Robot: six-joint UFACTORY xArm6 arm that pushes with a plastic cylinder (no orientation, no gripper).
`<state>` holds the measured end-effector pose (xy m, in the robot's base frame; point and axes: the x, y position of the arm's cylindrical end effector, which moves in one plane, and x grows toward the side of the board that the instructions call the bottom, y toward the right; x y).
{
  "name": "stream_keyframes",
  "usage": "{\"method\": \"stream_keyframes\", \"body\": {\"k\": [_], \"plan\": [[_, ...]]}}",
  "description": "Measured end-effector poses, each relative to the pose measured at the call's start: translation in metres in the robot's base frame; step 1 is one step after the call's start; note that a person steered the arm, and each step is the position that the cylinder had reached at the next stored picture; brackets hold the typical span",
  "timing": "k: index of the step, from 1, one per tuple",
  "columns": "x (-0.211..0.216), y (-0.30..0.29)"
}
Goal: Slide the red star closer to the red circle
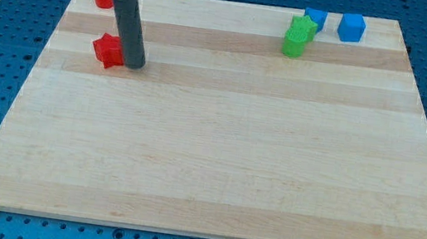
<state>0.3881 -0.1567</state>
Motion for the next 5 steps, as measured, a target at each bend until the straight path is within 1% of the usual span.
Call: {"method": "stream_keyframes", "body": {"k": [1,2,3,4,5], "plan": [[0.008,-0.03],[-0.054,-0.051],[-0.1,-0.063],[-0.117,-0.063],[-0.116,-0.063]]}}
